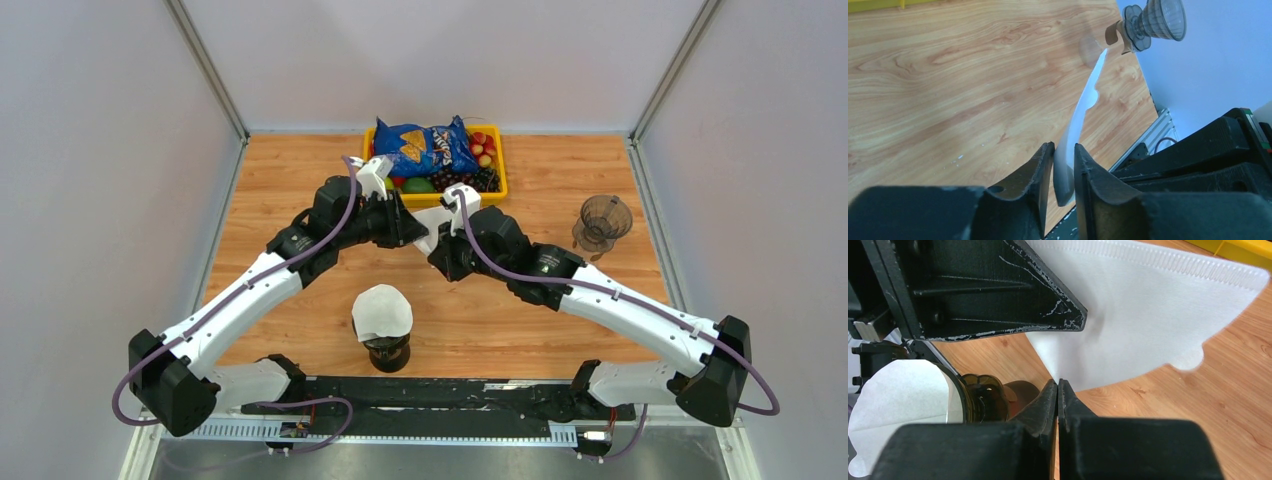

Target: Place the coffee filter in the dripper

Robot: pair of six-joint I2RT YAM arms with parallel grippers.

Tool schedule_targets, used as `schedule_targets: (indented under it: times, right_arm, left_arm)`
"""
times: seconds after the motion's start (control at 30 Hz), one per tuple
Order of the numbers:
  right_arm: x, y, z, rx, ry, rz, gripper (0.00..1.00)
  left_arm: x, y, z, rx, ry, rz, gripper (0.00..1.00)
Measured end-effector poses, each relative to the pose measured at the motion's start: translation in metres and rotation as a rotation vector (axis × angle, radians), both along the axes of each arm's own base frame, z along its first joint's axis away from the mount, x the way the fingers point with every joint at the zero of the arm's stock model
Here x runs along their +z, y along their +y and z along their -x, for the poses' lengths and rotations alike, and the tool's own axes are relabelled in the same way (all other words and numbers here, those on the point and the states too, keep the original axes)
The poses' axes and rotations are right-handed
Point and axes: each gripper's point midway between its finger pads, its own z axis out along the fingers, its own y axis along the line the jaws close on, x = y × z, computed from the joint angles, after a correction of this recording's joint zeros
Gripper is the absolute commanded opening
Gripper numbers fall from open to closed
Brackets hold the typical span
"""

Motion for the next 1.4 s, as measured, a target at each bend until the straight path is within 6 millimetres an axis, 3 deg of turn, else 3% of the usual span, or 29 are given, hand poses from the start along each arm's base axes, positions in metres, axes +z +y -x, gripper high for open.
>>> schedule_targets:
  times: [0.13, 0.23, 0.37, 0.67, 0.9, 1.07, 1.4]
  right_arm:
    - [0.001, -0.001, -0.001, -0.005, -0.003, 0.000, 0.20]
    - [0.002, -0.002, -0.001, -0.019, -0.002, -0.008, 0.63]
    - [0.013, -0.014, -0.004, -0.087, -0.025, -0.045, 0.99]
    - [0.038, -0.091, -0.023, -0.424, -0.095, -0.153, 1.00]
    - [0.002, -0.129, -0.052, -0.586, -0.005, -0.099, 1.00]
    - [-0.021, -0.116, -0.052, -0.518, 0.072, -0.090, 1.00]
    - [-0.017, -0.083, -0.049, -0.373, 0.106, -0.170, 1.00]
  left_arm:
    - [0.003, -0.003, 0.001, -0.019, -0.010, 0.017, 0.03]
    - [0.005, -0.005, 0.002, -0.028, -0.018, 0.028, 0.00]
    - [0.006, -0.004, 0.004, -0.037, -0.026, 0.032, 0.00]
    - [0.019, 0.000, 0.012, -0.058, -0.092, 0.051, 0.00]
    - [0.028, -0.001, 0.025, -0.117, -0.153, 0.106, 0.00]
    - [0.033, -0.002, 0.028, -0.132, -0.175, 0.121, 0.00]
    - [0.035, -0.003, 0.026, -0.130, -0.192, 0.131, 0.00]
